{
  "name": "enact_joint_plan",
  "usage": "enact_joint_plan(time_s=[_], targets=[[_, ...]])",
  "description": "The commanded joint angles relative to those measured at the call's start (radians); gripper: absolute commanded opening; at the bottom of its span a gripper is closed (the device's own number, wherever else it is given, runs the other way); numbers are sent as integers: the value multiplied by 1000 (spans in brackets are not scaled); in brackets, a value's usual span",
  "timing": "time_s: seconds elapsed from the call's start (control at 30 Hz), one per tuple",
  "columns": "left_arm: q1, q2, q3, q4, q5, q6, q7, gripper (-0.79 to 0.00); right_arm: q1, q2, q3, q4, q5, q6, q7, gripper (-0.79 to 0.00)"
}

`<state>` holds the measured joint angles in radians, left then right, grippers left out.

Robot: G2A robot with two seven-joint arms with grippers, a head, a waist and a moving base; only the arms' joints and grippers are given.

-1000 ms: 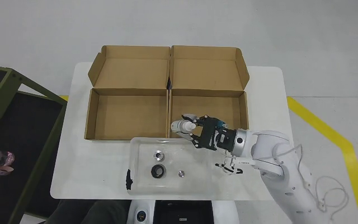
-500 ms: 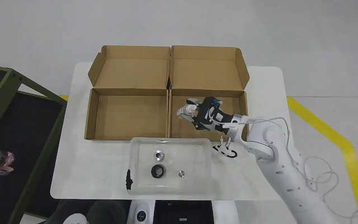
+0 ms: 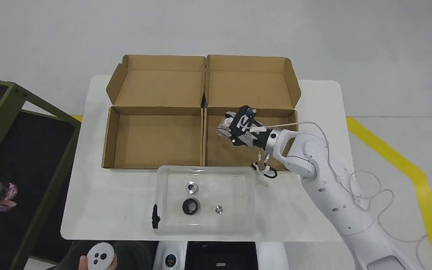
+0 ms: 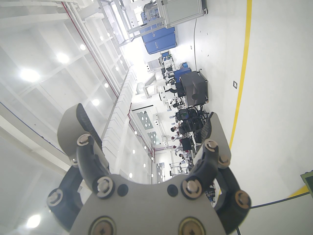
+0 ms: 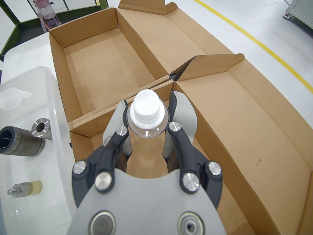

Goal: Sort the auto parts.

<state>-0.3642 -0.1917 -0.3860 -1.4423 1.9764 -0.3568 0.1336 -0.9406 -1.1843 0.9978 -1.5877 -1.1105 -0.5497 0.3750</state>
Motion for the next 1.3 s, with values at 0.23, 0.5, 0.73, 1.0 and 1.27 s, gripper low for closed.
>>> enact_joint_plan(time_s=[0.23, 0.5, 0.73, 1.0, 1.27], targets=[[0, 0, 0, 0, 0, 0, 0, 0, 40, -19, -56, 87, -33, 24, -10, -785], [0, 0, 0, 0, 0, 0, 0, 0, 66, -32, -88, 122, -58, 40, -8, -785], [0, 0, 0, 0, 0, 0, 0, 0, 85, -44, -110, 153, -58, 48, 4, -413], [0, 0, 0, 0, 0, 0, 0, 0, 88, -45, -95, 120, -64, 34, 11, -3], [0, 0, 0, 0, 0, 0, 0, 0, 40, -21, -21, -48, -96, -14, 81, 0]])
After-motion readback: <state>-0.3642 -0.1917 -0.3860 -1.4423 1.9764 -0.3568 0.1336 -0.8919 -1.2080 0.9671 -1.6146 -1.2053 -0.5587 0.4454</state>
